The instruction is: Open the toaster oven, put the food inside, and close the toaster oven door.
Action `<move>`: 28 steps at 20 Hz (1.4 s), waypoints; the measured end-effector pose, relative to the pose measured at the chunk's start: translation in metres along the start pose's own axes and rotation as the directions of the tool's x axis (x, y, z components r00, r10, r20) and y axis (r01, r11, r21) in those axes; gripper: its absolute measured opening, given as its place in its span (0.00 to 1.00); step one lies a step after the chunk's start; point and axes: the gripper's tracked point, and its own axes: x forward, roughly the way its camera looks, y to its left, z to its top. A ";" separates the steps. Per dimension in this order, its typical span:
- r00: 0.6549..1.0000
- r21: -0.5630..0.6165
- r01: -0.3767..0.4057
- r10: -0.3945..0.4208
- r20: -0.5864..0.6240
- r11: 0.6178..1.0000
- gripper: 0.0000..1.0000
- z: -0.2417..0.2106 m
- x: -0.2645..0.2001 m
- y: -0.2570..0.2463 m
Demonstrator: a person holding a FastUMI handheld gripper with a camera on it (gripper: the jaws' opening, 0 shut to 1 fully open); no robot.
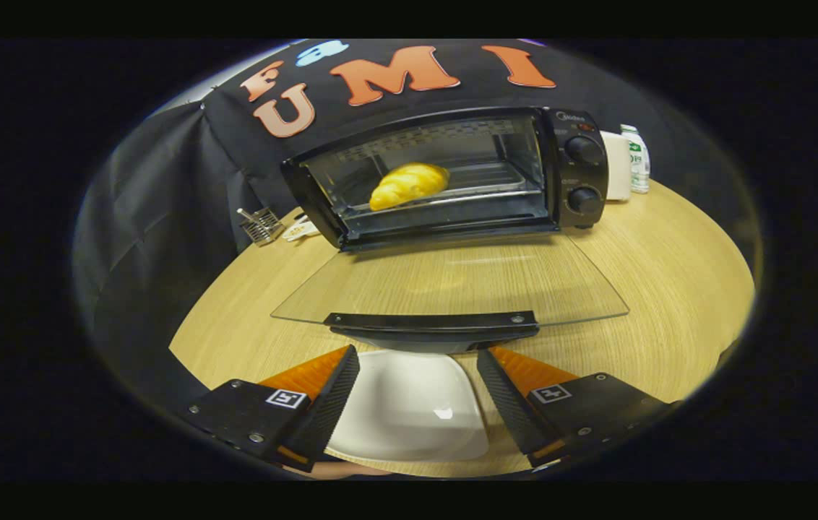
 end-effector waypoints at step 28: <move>0.928 0.024 0.138 -0.137 0.346 0.990 0.96 0.176 0.014 0.001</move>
